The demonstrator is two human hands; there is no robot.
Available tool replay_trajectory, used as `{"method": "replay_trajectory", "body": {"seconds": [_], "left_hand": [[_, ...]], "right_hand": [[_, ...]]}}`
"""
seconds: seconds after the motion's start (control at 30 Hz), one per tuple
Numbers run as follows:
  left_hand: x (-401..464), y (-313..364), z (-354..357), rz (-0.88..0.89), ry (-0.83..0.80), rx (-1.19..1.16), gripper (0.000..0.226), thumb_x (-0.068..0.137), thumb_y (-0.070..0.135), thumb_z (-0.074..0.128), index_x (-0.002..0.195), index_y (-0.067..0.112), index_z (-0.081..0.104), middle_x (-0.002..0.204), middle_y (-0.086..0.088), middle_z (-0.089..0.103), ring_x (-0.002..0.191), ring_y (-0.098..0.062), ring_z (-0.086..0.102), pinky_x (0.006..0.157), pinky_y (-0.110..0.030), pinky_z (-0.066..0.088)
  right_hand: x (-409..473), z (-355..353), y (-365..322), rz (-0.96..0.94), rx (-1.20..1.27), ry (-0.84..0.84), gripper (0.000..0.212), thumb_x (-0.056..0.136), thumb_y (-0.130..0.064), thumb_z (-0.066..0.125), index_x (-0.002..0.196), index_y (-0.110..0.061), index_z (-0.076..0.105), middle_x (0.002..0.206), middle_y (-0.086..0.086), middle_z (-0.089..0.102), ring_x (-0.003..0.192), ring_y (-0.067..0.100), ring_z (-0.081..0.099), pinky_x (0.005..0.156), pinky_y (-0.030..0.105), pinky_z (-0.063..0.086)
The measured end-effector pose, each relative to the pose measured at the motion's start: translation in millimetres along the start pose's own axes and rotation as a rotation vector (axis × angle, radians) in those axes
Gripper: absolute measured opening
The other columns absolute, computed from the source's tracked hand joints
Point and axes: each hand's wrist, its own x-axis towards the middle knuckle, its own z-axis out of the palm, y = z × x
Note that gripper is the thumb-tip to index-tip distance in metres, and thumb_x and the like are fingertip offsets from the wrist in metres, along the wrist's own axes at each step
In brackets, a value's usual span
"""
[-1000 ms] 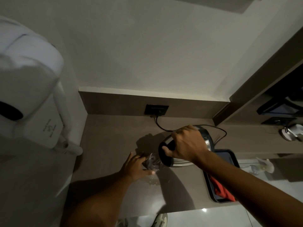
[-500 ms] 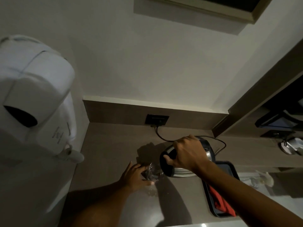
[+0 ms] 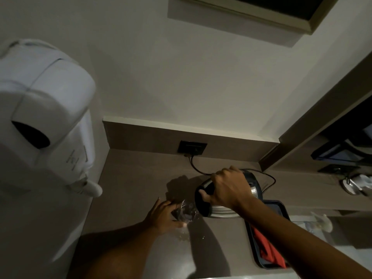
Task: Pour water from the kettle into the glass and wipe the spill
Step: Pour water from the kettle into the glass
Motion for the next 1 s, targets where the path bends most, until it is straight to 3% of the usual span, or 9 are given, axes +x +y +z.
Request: {"method": "replay_trajectory", "body": {"seconds": [0.1, 0.33, 0.53, 0.67, 0.8, 1.0], "left_hand": [[0, -1, 0, 0.023, 0.007, -0.014, 0.101, 0.059, 0.091, 0.052, 0.145, 0.042, 0.036, 0.156, 0.004, 0.038, 0.148, -0.012, 0.023, 0.123, -0.044, -0.004], [-3, 0, 0, -0.029, -0.008, -0.022, 0.1, 0.06, 0.09, 0.053, 0.146, 0.043, 0.033, 0.158, 0.003, 0.033, 0.151, -0.022, 0.012, 0.123, -0.047, 0.001], [-1, -1, 1, 0.002, 0.003, 0.021, 0.101, 0.062, 0.088, 0.053, 0.147, 0.034, 0.038, 0.157, 0.003, 0.036, 0.148, -0.014, 0.023, 0.123, -0.046, -0.002], [0, -3, 3, 0.002, 0.01, 0.008, 0.099, 0.063, 0.086, 0.054, 0.147, 0.037, 0.036, 0.159, 0.002, 0.033, 0.148, -0.013, 0.022, 0.123, -0.044, -0.004], [0, -4, 4, -0.011, -0.005, 0.01, 0.101, 0.062, 0.089, 0.052, 0.148, 0.038, 0.034, 0.161, 0.003, 0.028, 0.15, -0.016, 0.017, 0.123, -0.044, -0.003], [0, -5, 5, -0.019, 0.0, -0.018, 0.098, 0.061, 0.088, 0.055, 0.146, 0.042, 0.036, 0.161, 0.006, 0.028, 0.151, -0.019, 0.015, 0.123, -0.045, 0.0]], "right_hand": [[1, -1, 0, 0.013, -0.001, -0.005, 0.062, 0.085, -0.075, 0.034, 0.081, -0.019, 0.059, 0.077, 0.001, 0.064, 0.065, 0.015, 0.046, 0.087, 0.036, 0.041], [2, -5, -7, 0.024, -0.018, -0.004, 0.06, 0.087, -0.073, 0.036, 0.087, -0.018, 0.062, 0.079, 0.002, 0.064, 0.065, 0.016, 0.044, 0.086, 0.035, 0.038], [4, -5, -10, 0.014, -0.026, -0.025, 0.059, 0.087, -0.072, 0.036, 0.086, -0.019, 0.061, 0.077, 0.002, 0.061, 0.066, 0.017, 0.047, 0.088, 0.037, 0.04], [6, -2, -10, 0.021, -0.034, -0.037, 0.06, 0.087, -0.073, 0.035, 0.086, -0.019, 0.06, 0.074, 0.0, 0.052, 0.067, 0.017, 0.047, 0.087, 0.038, 0.039], [8, 1, -12, 0.023, -0.039, -0.03, 0.061, 0.087, -0.074, 0.034, 0.088, -0.019, 0.061, 0.078, 0.001, 0.06, 0.069, 0.017, 0.049, 0.088, 0.039, 0.04], [12, 2, -14, 0.003, -0.048, -0.025, 0.058, 0.087, -0.073, 0.038, 0.086, -0.019, 0.059, 0.074, 0.001, 0.05, 0.068, 0.019, 0.046, 0.086, 0.038, 0.039]]}}
